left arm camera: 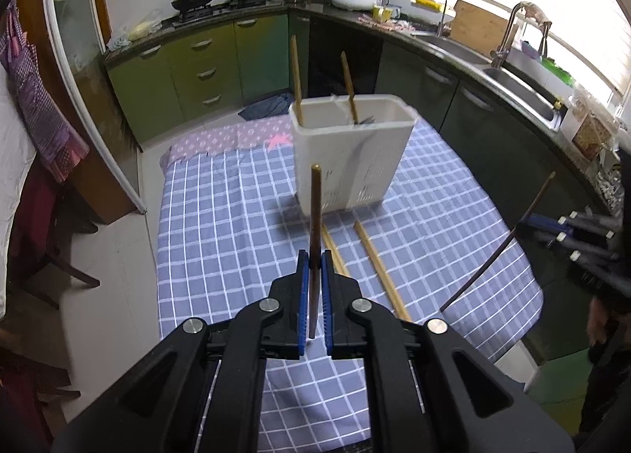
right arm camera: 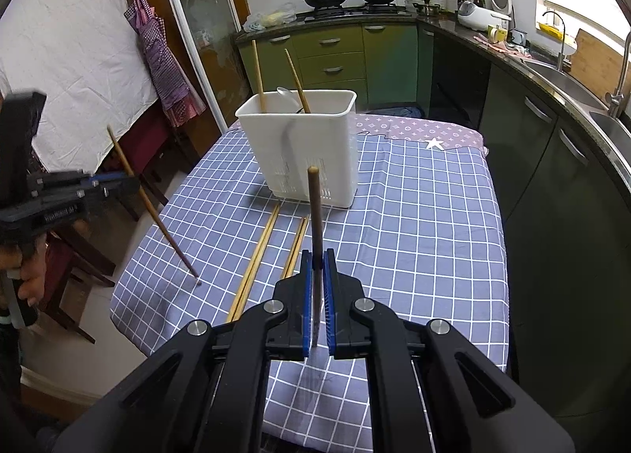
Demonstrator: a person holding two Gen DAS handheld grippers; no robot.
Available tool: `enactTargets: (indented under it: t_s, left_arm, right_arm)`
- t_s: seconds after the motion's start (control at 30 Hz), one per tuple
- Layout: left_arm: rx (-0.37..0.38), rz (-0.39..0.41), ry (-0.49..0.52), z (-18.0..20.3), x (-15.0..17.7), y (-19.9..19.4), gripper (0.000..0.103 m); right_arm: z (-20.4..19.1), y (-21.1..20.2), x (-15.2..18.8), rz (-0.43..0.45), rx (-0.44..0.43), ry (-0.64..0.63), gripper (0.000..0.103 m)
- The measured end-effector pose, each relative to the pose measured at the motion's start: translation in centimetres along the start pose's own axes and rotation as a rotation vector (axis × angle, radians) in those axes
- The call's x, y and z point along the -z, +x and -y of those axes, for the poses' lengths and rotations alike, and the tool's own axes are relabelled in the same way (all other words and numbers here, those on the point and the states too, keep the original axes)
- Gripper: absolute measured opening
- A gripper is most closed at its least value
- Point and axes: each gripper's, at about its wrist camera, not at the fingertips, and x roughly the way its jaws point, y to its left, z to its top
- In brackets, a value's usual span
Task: Organize utensils
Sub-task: 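Close the right tool on a wooden chopstick and lift it upright, then carry both chopsticks over the white caddy and open both tools to drop them in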
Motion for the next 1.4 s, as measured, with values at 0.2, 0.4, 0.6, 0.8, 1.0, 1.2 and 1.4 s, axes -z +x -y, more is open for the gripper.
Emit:
enactTargets:
  t_s: [0.2, 0.4, 0.6, 0.8, 1.0, 1.2, 1.4]
  left_arm:
    - [0.016, 0.099, 0.010, 1.1, -5.0, -3.2, 0.006]
    - [-0.005, 0.247, -0.019, 1.5, -11.3, -5.6, 0.006]
    - [-0.057, 0.321, -0.030, 1.7, -15.1, -3.2, 0.006]
    - [-0.072, 0.193, -0.063, 0.9, -15.1, 4.1, 0.006]
    - [-0.061, 0.112, -0.058, 0.1, -13.5, 6.4, 0.008]
    - [-0.030, 0.168, -0.035, -0.1, -11.9, 2.6, 0.023]
    - [-0.028, 0.210, -0.028, -0.6, -8.5, -1.2, 0.029]
  right_arm:
    - [0.2, 0.0, 0.0, -0.002, -0.001, 0.000, 0.006]
    - [0.7, 0.0, 0.0, 0.005, -0.007, 0.009, 0.006]
    - [0.8, 0.0, 0.0, 0.009, -0.018, 0.008, 0.006]
    - [0.8, 0.0, 0.0, 0.007, -0.026, 0.002, 0.006]
    - [0.9, -0.3, -0.6, 0.007, -0.039, 0.008, 0.006]
    - [1.4, -3.2, -4.3, 0.092, -0.055, 0.035, 0.006]
    - [2.2, -8.1, -11.0, 0.292, -0.091, 0.089, 0.007]
